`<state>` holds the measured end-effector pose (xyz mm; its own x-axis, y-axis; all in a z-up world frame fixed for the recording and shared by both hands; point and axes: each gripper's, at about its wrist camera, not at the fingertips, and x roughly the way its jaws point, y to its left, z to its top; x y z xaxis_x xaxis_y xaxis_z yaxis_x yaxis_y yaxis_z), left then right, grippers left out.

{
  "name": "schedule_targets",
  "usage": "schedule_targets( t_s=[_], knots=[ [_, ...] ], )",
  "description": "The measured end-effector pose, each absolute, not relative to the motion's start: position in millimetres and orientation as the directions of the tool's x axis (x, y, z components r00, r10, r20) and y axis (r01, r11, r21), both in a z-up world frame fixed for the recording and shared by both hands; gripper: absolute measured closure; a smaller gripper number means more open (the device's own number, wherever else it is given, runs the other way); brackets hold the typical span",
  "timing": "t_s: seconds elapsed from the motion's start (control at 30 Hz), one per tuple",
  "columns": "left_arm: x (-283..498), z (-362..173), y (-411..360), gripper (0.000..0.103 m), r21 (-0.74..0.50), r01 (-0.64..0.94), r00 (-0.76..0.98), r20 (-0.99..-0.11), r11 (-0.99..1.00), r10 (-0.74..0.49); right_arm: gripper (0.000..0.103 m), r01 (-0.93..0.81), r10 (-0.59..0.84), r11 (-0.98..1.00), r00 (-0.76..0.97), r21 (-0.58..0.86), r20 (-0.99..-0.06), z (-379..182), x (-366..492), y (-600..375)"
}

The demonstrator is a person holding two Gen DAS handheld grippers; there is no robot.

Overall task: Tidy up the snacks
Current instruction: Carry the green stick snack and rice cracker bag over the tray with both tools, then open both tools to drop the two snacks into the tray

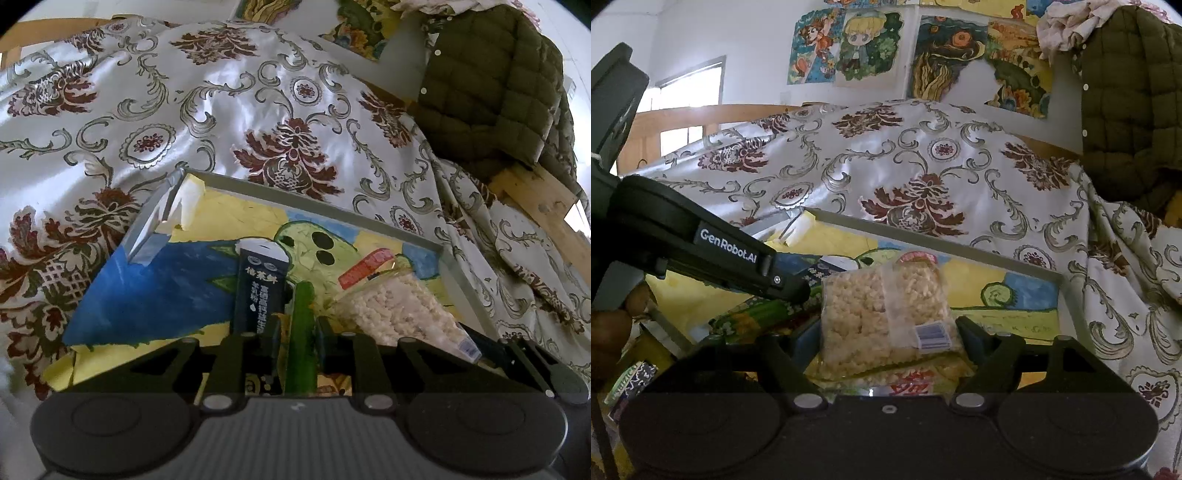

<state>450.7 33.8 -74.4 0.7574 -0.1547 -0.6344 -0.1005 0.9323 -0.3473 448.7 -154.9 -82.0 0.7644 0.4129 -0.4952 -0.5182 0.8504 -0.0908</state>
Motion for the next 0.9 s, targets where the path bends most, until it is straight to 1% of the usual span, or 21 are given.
schedule_targets(
  t_s=[0.07, 0.2, 0.43, 0.47, 0.53, 0.57, 0.6, 0.63, 0.73, 0.9],
  knots=[
    [448.1, -72.1, 33.2, 0.08, -0.343, -0.099, 0.757, -0.635, 0.934, -0.153, 0.023, -0.516, 0.41, 0.852, 0.765, -0.091, -0.497, -79.8, 448.0, -156.3],
    [441.2, -65.3, 32.6, 0.076, -0.334, -0.098, 0.762, -0.631, 0.937, -0.146, 0.017, -0.511, 0.407, 0.854, 0.769, -0.091, -0.493, -74.2, 444.2, -160.3],
    [421.9, -44.2, 32.9, 0.049, -0.335, -0.102, 0.799, -0.589, 0.937, -0.124, 0.01, -0.479, 0.387, 0.872, 0.802, -0.101, -0.456, -53.5, 434.3, -174.4],
    [418.7, -40.5, 33.3, 0.047, -0.336, -0.102, 0.805, -0.581, 0.936, -0.121, 0.009, -0.472, 0.383, 0.876, 0.807, -0.101, -0.449, -49.1, 432.6, -177.0],
    [411.0, -32.2, 34.5, 0.036, -0.335, -0.107, 0.819, -0.564, 0.936, -0.108, 0.009, -0.457, 0.374, 0.884, 0.819, -0.099, -0.436, -39.6, 428.3, -182.6],
    [406.9, -27.9, 35.1, 0.033, -0.334, -0.111, 0.826, -0.555, 0.936, -0.101, 0.006, -0.448, 0.37, 0.889, 0.825, -0.097, -0.427, -34.5, 425.6, -185.6],
    [402.0, -23.0, 35.8, 0.027, -0.334, -0.115, 0.834, -0.544, 0.936, -0.091, 0.003, -0.441, 0.367, 0.893, 0.831, -0.093, -0.419, -29.8, 422.9, -188.4],
    [397.4, -17.9, 36.1, 0.021, -0.333, -0.12, 0.842, -0.533, 0.935, -0.081, 0.003, -0.434, 0.365, 0.897, 0.837, -0.087, -0.407, -23.8, 419.5, -192.1],
    [380.8, -2.7, 36.1, 0.008, -0.319, -0.135, 0.867, -0.496, 0.938, -0.044, 0.001, -0.416, 0.361, 0.906, 0.852, -0.073, -0.379, -6.6, 408.2, -199.9],
    [346.1, 21.7, 28.8, 0.0, -0.257, -0.141, 0.899, -0.437, 0.956, 0.015, 0.001, -0.395, 0.353, 0.917, 0.872, -0.059, -0.338, 21.6, 382.1, -209.9]
  ],
)
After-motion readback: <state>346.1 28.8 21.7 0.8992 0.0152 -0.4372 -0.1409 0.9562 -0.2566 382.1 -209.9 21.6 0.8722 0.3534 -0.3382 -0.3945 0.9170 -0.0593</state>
